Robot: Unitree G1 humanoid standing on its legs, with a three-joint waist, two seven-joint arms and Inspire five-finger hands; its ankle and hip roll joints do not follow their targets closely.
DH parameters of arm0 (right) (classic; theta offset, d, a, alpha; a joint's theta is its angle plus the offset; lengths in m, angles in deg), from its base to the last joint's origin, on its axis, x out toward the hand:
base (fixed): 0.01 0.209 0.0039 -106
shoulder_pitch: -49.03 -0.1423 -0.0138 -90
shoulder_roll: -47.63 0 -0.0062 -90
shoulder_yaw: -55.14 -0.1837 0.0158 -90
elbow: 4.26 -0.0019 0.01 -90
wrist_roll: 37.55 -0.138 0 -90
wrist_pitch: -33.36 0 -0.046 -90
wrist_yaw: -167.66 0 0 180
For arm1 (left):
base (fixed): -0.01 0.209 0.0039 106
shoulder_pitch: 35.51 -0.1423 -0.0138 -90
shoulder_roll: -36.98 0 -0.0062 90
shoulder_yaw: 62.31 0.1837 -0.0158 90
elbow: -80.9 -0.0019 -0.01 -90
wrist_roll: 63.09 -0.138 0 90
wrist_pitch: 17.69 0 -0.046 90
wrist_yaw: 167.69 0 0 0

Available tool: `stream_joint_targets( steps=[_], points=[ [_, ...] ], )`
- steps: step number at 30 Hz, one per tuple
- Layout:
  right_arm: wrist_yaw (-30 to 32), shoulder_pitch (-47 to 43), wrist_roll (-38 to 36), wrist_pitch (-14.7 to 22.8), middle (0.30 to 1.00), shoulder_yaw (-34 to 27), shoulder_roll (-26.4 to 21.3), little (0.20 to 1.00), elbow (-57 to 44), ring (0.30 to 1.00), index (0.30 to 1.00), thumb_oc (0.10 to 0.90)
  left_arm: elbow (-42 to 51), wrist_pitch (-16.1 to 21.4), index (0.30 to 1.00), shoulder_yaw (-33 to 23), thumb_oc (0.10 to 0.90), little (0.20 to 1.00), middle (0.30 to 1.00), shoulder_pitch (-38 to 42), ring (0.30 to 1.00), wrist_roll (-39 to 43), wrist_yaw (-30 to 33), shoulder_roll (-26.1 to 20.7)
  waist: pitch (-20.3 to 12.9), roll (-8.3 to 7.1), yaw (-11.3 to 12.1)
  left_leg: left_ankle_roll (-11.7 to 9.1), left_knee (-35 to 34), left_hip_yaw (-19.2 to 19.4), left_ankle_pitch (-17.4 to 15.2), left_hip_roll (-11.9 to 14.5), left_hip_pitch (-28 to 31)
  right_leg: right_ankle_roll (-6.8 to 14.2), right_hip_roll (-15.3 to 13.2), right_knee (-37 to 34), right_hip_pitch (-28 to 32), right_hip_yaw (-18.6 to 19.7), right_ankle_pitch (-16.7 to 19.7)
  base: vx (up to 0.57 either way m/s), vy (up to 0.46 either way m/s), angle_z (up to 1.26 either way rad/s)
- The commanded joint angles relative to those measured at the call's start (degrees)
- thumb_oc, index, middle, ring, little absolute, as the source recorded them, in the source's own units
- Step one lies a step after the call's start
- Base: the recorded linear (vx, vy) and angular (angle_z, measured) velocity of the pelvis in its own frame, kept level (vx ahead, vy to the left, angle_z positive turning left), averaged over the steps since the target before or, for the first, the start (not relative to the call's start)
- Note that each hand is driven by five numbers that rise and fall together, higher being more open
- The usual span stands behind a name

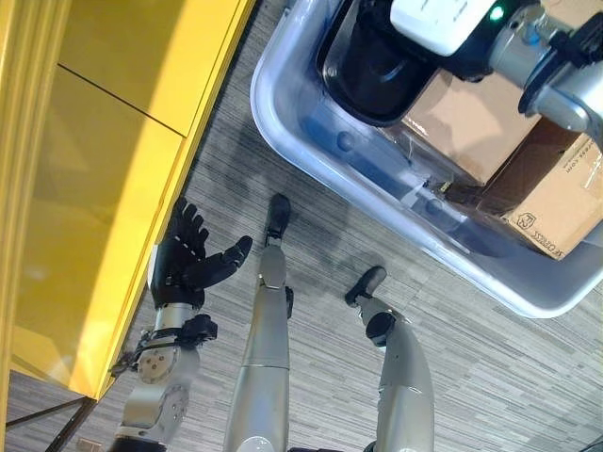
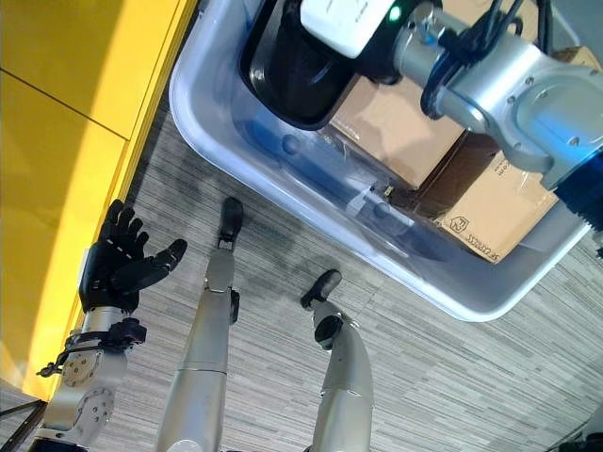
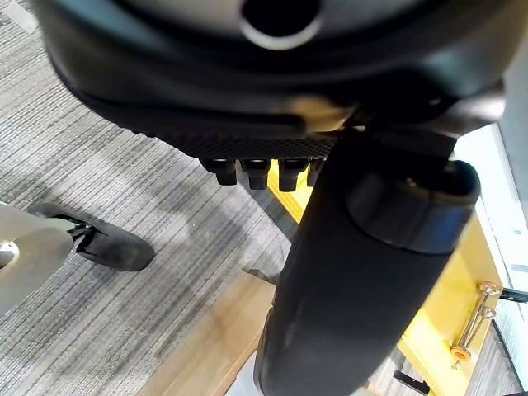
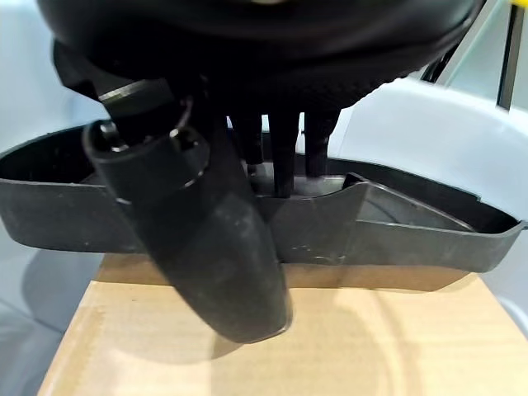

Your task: Move parts from the plastic box to the shelf.

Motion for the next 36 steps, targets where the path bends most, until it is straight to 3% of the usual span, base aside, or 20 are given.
stream_joint_targets(
  steps=[1, 10, 14, 21, 29, 32, 36],
  points=[
    [-3.04, 0.34, 0.57, 1.29, 0.3, 6.31, -0.11, 0.3, 1.78, 0.3, 0.3, 0.4, 3.81, 4.18, 1.0, -1.52, 0.9, 1.0, 1.0, 0.23, 1.0, 0.65, 0.51, 0.12, 0.67, 1.53, 1.77, -0.27, 9.4, 0.04, -8.49, 0.93, -2.18, 4.49, 5.57, -19.52, 23.32, 2.34, 2.77, -0.03, 0.013, 0.0],
    [-4.6, 10.12, -3.45, 4.75, 0.3, 0.42, -5.94, 0.3, -9.17, 0.3, 0.3, 0.4, 1.25, 1.96, 1.0, 1.06, 0.9, 1.0, 1.0, 2.97, 1.0, -0.36, -1.77, -0.98, 0.63, -1.0, 2.82, -0.77, 4.3, 0.85, -6.63, 1.53, 12.35, 4.61, 7.35, -27.95, 39.49, 0.87, 4.32, -0.04, -0.01, 0.03],
    [-5.17, 14.91, -5.2, 6.16, 0.3, -2.71, -8.89, 0.3, -14.01, 0.3, 0.3, 0.4, 1.41, 0.6, 1.0, 0.82, 0.9, 1.0, 1.0, 1.76, 1.0, -1.01, -3.53, -1.65, -3.56, -3.57, 2.92, -0.98, 0.7, 2.18, -5.68, 2.61, 19.57, 5.22, 8.19, -32.14, 45.91, 0.7, 7.05, -0.01, 0.006, -0.21],
    [-5.82, 20.15, -6.15, 7.12, 0.3, -7.19, -12.14, 0.3, -18.25, 0.3, 0.3, 0.4, 0.68, -0.79, 1.0, -1.01, 0.9, 1.0, 1.0, -0.2, 1.0, -1.86, -5.59, -2.78, -8.95, -5.36, 2.63, -0.58, -3.23, 4.37, -3.32, 3.7, 26.3, 6.35, 8.0, -35.99, 51.01, 0.95, 12.41, -0.02, 0.034, -0.16],
    [-5.8, 28.14, -8.49, 8.04, 0.3, -15.91, -14.35, 0.3, -21.63, 0.3, 0.3, 0.4, -0.12, -2.28, 1.0, -3.12, 0.9, 1.0, 1.0, -2.75, 1.0, -4.07, -8.23, -4.15, -14.17, -5.32, 1.93, -0.72, -8.96, 7.77, -1.8, 5.1, 34.82, 7.51, 7.02, -38.16, 54.89, 2.81, 16.36, 0.0, 0.035, -0.17],
    [-3.87, 40.25, -9.62, 8.05, 0.3, -30.15, -14.83, 0.3, -23.47, 0.3, 0.3, 0.4, -0.49, -2.94, 1.0, -3.99, 0.9, 1.0, 1.0, -4.17, 1.0, -5.14, -10.12, -3.88, -19.16, -3.8, -0.34, -1.04, -14.18, 11.4, -0.57, 6.53, 41.78, 8.29, 6.17, -39.11, 56.85, 5.12, 18.09, 0.0, 0.078, -0.17],
    [-3.07, 51.33, -14.5, 8.27, 0.3, -43.31, -11.46, 0.3, -23.95, 0.3, 0.3, 0.4, 0.97, -2.34, 1.0, -4.04, 0.9, 1.0, 1.0, -4.41, 1.0, -7.94, -11.32, -3.99, -22.44, -2.13, -2.03, -1.57, -16.87, 14.3, -0.2, 7.48, 46.15, 8.65, 5.49, -39.35, 57.52, 6.82, 17.79, -0.01, 0.053, -0.46]
  ],
)
